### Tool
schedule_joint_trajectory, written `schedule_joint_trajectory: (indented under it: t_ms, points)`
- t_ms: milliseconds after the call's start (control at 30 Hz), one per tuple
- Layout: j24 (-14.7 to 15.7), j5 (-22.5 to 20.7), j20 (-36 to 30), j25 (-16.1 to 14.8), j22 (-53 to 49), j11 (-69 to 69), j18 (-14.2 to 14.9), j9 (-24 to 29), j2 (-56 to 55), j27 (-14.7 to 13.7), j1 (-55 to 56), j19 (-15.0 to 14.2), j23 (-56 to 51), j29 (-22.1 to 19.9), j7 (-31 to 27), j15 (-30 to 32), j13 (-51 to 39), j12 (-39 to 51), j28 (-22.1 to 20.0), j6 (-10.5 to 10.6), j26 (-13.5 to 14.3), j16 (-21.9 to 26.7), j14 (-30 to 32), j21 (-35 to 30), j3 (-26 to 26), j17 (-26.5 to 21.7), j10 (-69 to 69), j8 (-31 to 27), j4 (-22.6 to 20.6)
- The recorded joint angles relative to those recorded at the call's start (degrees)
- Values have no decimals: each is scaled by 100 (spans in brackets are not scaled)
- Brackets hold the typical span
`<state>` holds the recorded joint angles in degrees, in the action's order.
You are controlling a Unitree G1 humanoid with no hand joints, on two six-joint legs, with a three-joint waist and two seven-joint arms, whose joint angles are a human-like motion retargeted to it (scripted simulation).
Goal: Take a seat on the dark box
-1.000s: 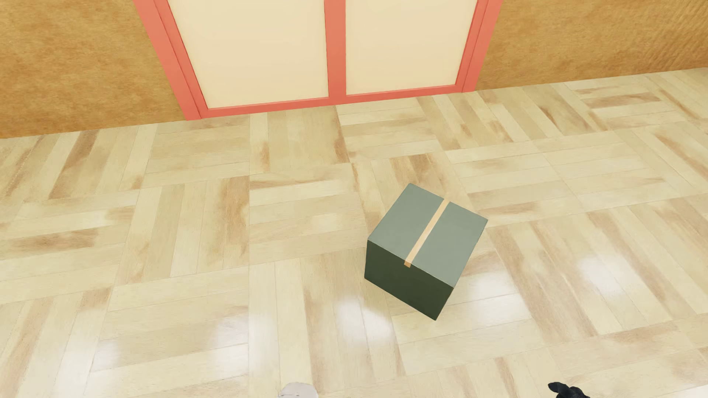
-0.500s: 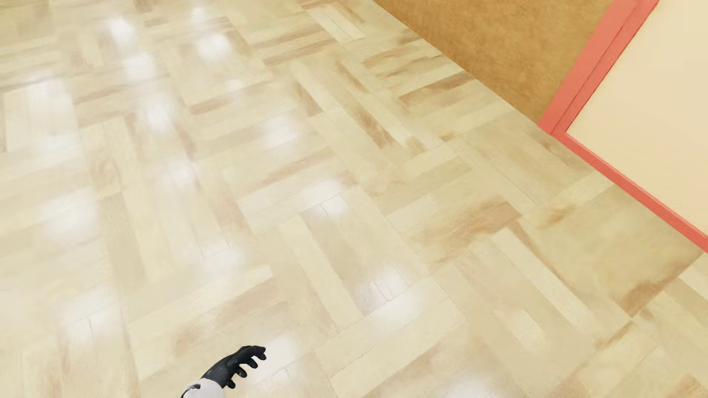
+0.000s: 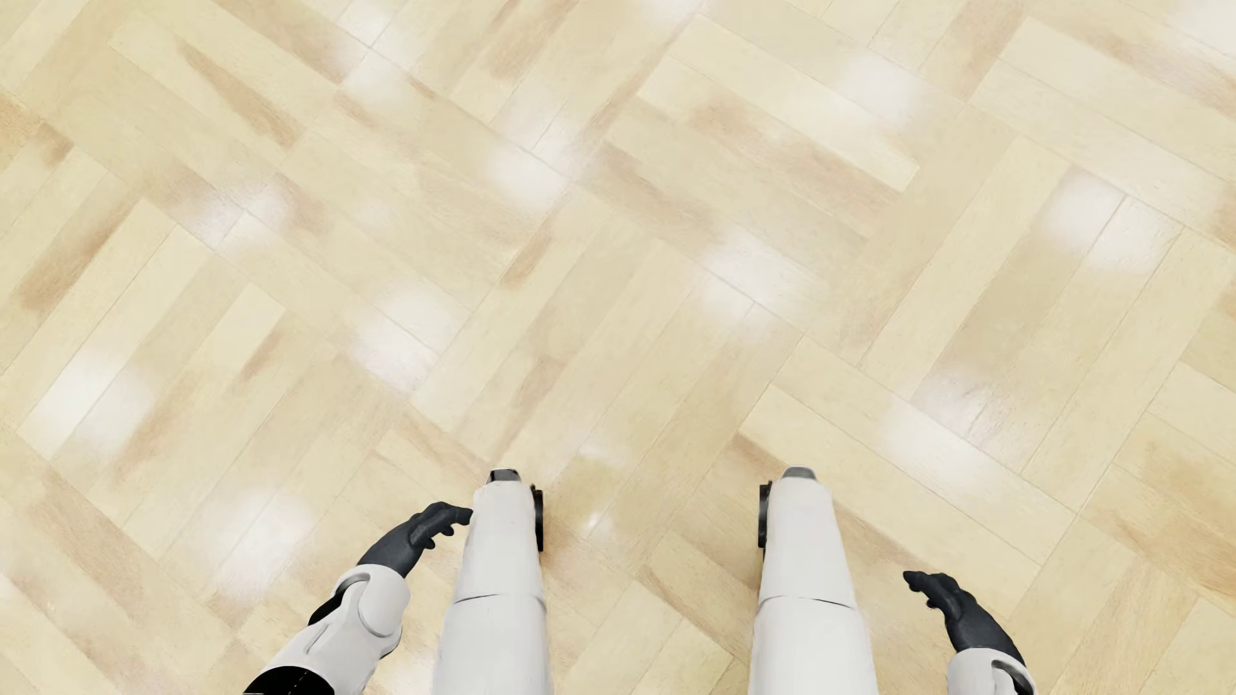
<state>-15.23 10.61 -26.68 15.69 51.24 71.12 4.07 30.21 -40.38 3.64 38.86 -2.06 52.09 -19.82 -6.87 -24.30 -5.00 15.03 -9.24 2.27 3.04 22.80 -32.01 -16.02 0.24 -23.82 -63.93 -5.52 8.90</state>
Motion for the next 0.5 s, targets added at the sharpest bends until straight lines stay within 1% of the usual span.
schedule_joint_trajectory:
  t_ms: [33,67,100,133,167,200,233,267,300,333,367,400,433,467,500]
  points:
    - [20,94,73,101,51,598,236,117,-503,-87,680,-60,-175,104,-70,-80,29,121,162,104,-105,89,-179,81,19,-142,-643,-18,101]
    - [180,82,160,212,-5,1211,263,349,-969,-17,1072,-133,-387,110,92,-276,-7,204,65,60,-169,207,-458,60,71,-251,-1167,-134,260]
    - [287,85,181,170,96,1753,410,616,-1275,-59,1508,-148,-383,110,-20,-437,-209,369,-74,88,-123,309,-574,-34,57,-319,-1752,-188,342]
    - [389,146,117,142,135,2237,582,803,-1503,-26,1903,-243,-466,56,-283,-588,-300,445,-186,110,-181,396,-651,-42,68,-378,-2239,-213,363]
    - [400,201,48,88,158,2666,610,981,-1690,9,2225,-265,-541,-70,-374,-758,-364,546,-404,117,-140,422,-686,13,90,-413,-2652,-315,293]
    - [427,183,116,83,154,3071,634,1125,-1889,124,2480,-266,-573,-164,-469,-923,-426,622,-99,108,-206,463,-715,-10,99,-482,-3046,-391,235]
    - [369,157,242,145,36,3345,640,1224,-2027,178,2751,-300,-600,-327,-606,-940,-515,625,12,119,-281,499,-709,-58,120,-506,-3398,-404,227]
    - [495,118,266,-139,-93,3669,703,1312,-2120,89,2900,-421,-650,-479,-755,-1117,-562,552,-24,99,-185,506,-723,-318,132,-565,-3699,-522,211]
    - [447,172,314,-28,-138,3866,738,1445,-2102,224,2884,-573,-636,-636,-803,-1137,-688,519,-20,86,-165,479,-749,-294,160,-630,-3876,-550,229]
    - [460,230,304,-27,-118,3969,784,1538,-1983,242,2816,-582,-620,-412,-802,-1232,-817,507,-10,93,-101,375,-689,-217,176,-663,-3926,-552,232]
    - [451,355,282,-68,-21,4010,857,1591,-1882,317,2721,-625,-608,-561,-776,-1173,-883,450,-92,84,-47,253,-613,-159,178,-627,-3959,-524,246]
    - [419,423,341,-110,63,4046,881,1627,-1745,359,2564,-649,-543,-629,-732,-1168,-939,363,-144,107,-93,152,-589,-158,130,-571,-3933,-498,253]
    - [454,399,360,-138,-27,4114,955,1610,-1649,325,2440,-616,-512,-599,-684,-1206,-925,195,-236,94,-15,93,-599,-231,120,-561,-3996,-484,346]
    - [253,382,509,-31,62,4163,953,1564,-1526,326,2295,-581,-483,-452,-650,-1176,-884,80,13,80,-61,33,-671,-282,108,-545,-4040,-495,414]
    - [147,352,545,-7,109,4236,995,1534,-1417,322,2169,-538,-369,-484,-631,-1180,-891,-19,133,85,-81,-50,-694,-362,106,-532,-4118,-504,438]
